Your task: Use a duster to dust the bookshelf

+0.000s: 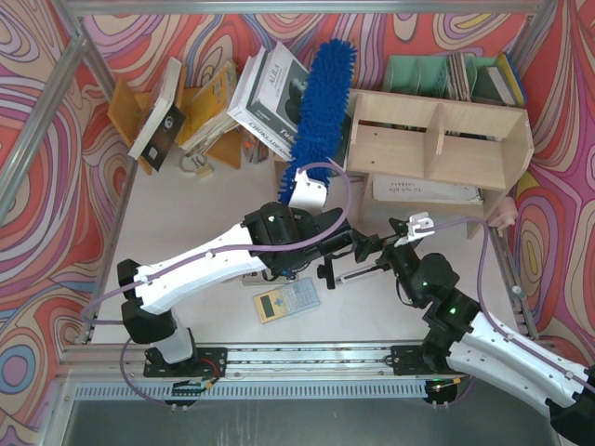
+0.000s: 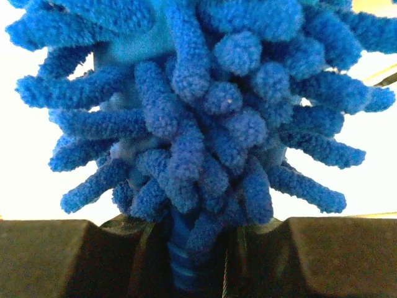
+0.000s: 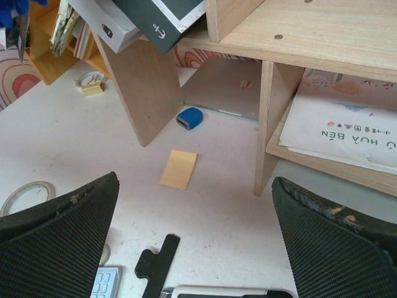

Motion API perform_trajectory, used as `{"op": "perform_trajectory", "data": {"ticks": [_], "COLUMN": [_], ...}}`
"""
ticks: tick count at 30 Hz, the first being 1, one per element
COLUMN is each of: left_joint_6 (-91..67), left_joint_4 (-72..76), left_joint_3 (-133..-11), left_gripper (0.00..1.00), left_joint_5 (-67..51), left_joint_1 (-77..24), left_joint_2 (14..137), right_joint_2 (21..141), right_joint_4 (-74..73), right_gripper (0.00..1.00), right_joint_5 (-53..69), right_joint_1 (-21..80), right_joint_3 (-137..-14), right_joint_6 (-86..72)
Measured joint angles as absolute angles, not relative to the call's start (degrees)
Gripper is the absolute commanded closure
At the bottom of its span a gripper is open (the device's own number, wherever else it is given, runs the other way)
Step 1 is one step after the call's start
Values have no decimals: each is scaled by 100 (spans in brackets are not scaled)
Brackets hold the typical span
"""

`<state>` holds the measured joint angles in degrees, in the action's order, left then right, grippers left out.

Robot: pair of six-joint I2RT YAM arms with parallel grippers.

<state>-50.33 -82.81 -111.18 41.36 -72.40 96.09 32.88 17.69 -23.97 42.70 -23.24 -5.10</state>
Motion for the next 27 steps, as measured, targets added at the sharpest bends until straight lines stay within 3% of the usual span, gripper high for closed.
{"op": "perform_trajectory", "data": {"ticks": [11,21,27], "left_joint_6": [-4657,-4654,-4650], "left_joint_4": [-7428,-7330,-7190], "left_joint_3": [-10383,-10049,-9832], "left_gripper": [100,100,100], "left_joint_5": [3813,4661,4692], "left_joint_1": [-7275,-7266,-7264], "left_joint_2": [9242,7859,7837], "right_joint_2": [3489,3494,3529], "right_joint_4": [1765,1765,1765], "right_gripper": [1,1,1], "right_joint_5": [-2799,-2867,-2875], "right_joint_1": [4270,4270,4270], "right_joint_3": [-2331,-2331,-2331], "right_joint_6": [-287,-281,-281]}}
